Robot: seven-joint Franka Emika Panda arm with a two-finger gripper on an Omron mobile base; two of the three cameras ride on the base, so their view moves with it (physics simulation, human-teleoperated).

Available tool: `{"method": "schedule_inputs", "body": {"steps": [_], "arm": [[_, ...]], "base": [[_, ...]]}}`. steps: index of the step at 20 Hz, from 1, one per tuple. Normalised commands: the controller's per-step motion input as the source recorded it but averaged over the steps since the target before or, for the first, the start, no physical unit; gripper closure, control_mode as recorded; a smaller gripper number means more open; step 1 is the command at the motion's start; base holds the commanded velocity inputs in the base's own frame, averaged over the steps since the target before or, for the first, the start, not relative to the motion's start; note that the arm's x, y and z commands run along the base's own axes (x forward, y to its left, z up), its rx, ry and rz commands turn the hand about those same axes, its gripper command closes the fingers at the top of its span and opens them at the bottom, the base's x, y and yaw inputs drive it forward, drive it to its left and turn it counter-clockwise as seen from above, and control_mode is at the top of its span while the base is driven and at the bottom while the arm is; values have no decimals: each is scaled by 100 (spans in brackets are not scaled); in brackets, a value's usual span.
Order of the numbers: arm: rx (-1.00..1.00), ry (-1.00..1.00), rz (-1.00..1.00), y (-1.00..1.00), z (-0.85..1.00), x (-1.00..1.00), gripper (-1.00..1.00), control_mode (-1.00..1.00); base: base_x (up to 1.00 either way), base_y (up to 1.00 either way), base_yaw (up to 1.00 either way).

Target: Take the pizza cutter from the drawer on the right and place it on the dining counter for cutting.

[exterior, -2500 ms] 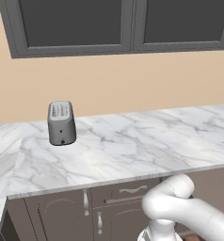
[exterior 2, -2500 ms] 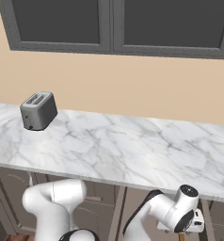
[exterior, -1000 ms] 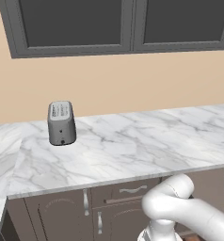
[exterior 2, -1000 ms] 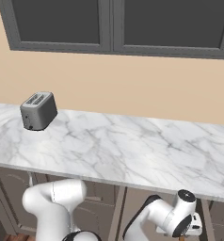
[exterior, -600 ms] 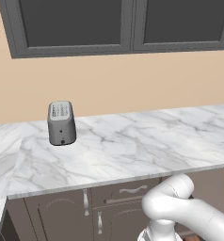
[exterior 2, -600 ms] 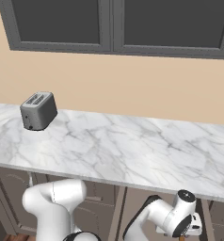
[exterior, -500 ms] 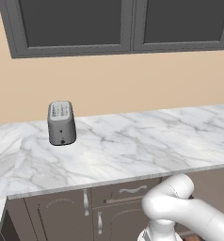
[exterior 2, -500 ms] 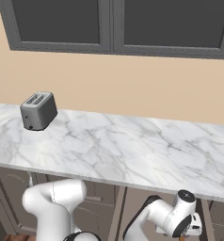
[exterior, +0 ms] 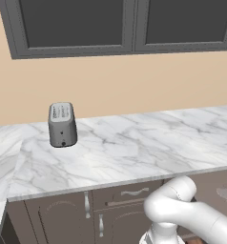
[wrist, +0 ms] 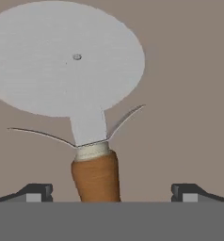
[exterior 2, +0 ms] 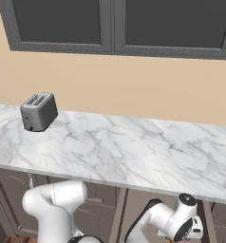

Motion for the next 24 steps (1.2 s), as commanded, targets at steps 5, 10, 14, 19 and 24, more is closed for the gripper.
{"method": "schedule_inputs", "body": {"steps": [5,10,14,19,24], "arm": [[0,0,0,0,-9,0,-100,-100],[0,0,0,0,-1,0,-100,-100],[0,0,0,8,-7,0,-100,-100],[0,0,0,16,-15,0,-100,-100],[0,0,0,11,-14,0,-100,-100]], "base": [[0,0,0],[0,0,0],[0,0,0],[0,0,0],[0,0,0]]}}
